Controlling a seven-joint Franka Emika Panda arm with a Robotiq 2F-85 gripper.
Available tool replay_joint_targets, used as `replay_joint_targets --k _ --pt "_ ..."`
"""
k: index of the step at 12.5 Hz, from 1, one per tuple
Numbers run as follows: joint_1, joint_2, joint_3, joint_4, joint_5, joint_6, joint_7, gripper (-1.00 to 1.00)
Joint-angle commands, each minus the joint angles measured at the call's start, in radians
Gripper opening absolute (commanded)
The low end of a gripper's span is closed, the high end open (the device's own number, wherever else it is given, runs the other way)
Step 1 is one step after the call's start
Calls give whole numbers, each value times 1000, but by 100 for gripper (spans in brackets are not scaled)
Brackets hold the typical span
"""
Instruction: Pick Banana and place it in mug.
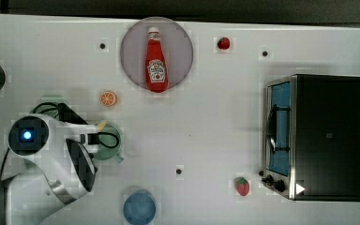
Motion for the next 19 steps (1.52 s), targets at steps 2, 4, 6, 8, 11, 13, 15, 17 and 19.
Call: replay_joint_targets --k 2,4,6,8,11,13,15,17,19 --pt "-33 8 -23 -48 -29 80 82 -26" --pt "-33 34 -26 -67 -30 105 82 2" --pt "-32 46 -23 -72 -30 158 83 46" --pt "-33 43 -26 -74 -30 159 83 91" --pt "-36 -9 -35 -70 -29 153 83 100" --pt "-47 -91 -50 -59 -28 110 82 100" --pt "-52 -192 -73 -19 -28 -23 81 100" --pt "-53 -286 -103 50 -27 -212 79 100" --pt "-59 -361 -160 130 -27 -390 74 100"
